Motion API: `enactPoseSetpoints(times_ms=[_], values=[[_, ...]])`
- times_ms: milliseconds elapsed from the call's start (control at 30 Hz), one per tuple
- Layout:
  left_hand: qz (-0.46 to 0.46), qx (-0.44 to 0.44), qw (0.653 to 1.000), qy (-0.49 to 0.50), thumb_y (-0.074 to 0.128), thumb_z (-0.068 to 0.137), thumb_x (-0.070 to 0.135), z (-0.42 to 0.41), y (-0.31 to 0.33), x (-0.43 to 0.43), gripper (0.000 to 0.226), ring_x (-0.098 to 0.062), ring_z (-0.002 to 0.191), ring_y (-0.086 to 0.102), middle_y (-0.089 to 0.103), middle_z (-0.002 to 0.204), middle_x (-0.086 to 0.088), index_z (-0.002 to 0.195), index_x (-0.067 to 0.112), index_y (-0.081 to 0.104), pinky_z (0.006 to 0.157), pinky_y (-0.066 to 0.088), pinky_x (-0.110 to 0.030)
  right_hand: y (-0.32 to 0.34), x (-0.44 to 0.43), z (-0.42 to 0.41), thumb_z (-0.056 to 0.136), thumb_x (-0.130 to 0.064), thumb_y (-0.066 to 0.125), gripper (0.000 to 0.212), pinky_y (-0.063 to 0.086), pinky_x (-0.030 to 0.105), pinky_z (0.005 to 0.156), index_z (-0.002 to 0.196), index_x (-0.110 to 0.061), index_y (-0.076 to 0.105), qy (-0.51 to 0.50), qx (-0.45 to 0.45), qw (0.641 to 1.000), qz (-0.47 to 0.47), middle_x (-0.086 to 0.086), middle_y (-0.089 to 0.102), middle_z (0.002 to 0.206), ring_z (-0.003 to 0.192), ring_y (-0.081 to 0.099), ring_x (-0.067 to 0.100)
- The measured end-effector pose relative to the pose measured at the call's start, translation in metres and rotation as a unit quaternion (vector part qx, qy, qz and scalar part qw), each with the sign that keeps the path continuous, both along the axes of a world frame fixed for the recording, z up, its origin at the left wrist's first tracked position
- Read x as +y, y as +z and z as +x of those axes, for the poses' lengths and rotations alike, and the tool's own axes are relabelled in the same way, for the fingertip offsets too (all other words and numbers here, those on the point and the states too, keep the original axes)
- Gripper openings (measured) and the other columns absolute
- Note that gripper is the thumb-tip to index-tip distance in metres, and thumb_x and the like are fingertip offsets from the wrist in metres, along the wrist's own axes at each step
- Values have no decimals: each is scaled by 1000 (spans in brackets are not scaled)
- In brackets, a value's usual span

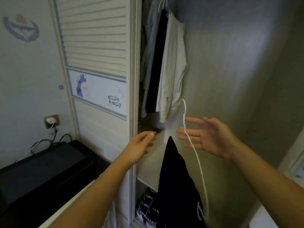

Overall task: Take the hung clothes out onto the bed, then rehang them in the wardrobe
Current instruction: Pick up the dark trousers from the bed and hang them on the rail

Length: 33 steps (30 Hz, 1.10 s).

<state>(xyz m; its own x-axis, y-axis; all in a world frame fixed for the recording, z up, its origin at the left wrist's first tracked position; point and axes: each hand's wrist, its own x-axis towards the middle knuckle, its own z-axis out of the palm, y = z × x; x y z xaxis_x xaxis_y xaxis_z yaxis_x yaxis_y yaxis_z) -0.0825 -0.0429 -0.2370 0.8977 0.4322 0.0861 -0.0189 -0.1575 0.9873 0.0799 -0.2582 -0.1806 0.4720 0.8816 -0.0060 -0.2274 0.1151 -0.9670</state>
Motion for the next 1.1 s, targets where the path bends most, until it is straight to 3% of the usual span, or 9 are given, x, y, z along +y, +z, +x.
enactPoseSetpoints(times_ms=[100, 167, 267, 333, 433, 567, 733, 933, 1100], values=[[21, -9, 998, -51, 42, 103, 43, 26, 35, 12, 30, -16, 110, 65, 69, 121, 5, 120, 30, 63, 103, 49, -44, 28, 6, 15, 79, -49, 53, 67, 51, 47, 89, 140, -20, 48, -62, -7, 998, 8, 26, 56, 134, 128, 51, 41], [24, -5, 995, -100, 40, 102, 48, 42, 59, 24, 37, -14, 108, 66, 70, 119, 6, 124, 28, 63, 102, 50, -41, 47, 12, 27, 85, -45, 40, 61, 45, 52, 97, 141, -20, 46, -99, -7, 995, 16, 25, 57, 133, 130, 49, 42], [39, 7, 987, -156, 38, 100, 54, 64, 101, 39, 45, -17, 108, 68, 71, 118, 4, 125, 26, 63, 99, 50, -40, 79, 20, 40, 86, -44, 41, 52, 28, 59, 110, 132, -23, 54, -140, -26, 989, 34, 25, 55, 136, 131, 47, 41], [35, 3, 983, -178, 39, 99, 54, 75, 127, 48, 47, -20, 108, 68, 72, 117, 1, 124, 23, 63, 97, 51, -42, 101, 28, 49, 86, -45, 43, 48, 29, 60, 109, 127, -24, 57, -164, -38, 985, 33, 24, 55, 136, 128, 51, 39], [75, -16, 976, -205, 39, 100, 54, 87, 161, 58, 44, -16, 105, 69, 72, 116, 4, 125, 26, 63, 96, 53, -41, 132, 41, 65, 88, -46, 45, 53, 34, 62, 107, 137, -25, 50, -200, -44, 978, 50, 24, 54, 137, 123, 57, 38], [151, -55, 968, -194, 45, 104, 37, 110, 204, 68, 30, -14, 99, 71, 73, 112, 3, 129, 26, 58, 97, 53, -46, 175, 59, 89, 91, -48, 47, 56, 39, 62, 102, 143, -29, 42, -229, -56, 969, 81, 24, 57, 133, 119, 60, 39], [205, -96, 962, -155, 36, 105, 11, 159, 256, 74, 32, -22, 91, 71, 72, 107, -8, 133, 13, 53, 84, 57, -47, 238, 77, 121, 91, -50, 47, 58, 41, 62, 101, 144, -26, 42, -253, -108, 957, 92, 23, 59, 130, 117, 61, 38], [250, -157, 948, -115, 30, 105, 7, 214, 323, 78, 37, -22, 85, 69, 68, 105, -11, 136, 12, 49, 66, 57, -39, 317, 90, 170, 94, -51, 43, 57, 41, 62, 102, 146, -30, 38, -264, -189, 941, 100, 23, 61, 127, 116, 62, 37], [198, -188, 958, -84, 33, 106, 12, 246, 385, 72, 22, -18, 69, 63, 64, 91, -8, 117, 16, 52, 59, 48, -34, 381, 109, 216, 94, -53, 40, 58, 37, 64, 104, 148, -30, 34, -255, -231, 930, 129, 23, 61, 126, 117, 61, 36]])
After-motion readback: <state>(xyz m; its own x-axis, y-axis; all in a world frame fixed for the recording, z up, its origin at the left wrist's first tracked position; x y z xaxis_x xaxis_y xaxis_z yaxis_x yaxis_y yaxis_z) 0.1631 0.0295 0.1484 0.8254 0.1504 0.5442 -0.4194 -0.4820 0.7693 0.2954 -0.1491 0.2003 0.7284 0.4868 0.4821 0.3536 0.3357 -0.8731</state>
